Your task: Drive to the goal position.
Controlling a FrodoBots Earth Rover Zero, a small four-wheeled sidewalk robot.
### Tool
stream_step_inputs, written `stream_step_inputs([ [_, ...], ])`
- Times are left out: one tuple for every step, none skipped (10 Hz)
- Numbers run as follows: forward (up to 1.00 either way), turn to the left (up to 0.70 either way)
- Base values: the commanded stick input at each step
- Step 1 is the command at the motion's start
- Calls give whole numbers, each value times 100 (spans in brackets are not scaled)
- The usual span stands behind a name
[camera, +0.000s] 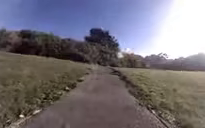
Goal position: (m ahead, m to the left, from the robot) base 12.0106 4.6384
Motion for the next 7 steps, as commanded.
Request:
stream_step_inputs([
  [100,1],
  [100,1],
  [100,1],
  [100,1],
  [100,1],
  [100,1],
  [100,1],
])
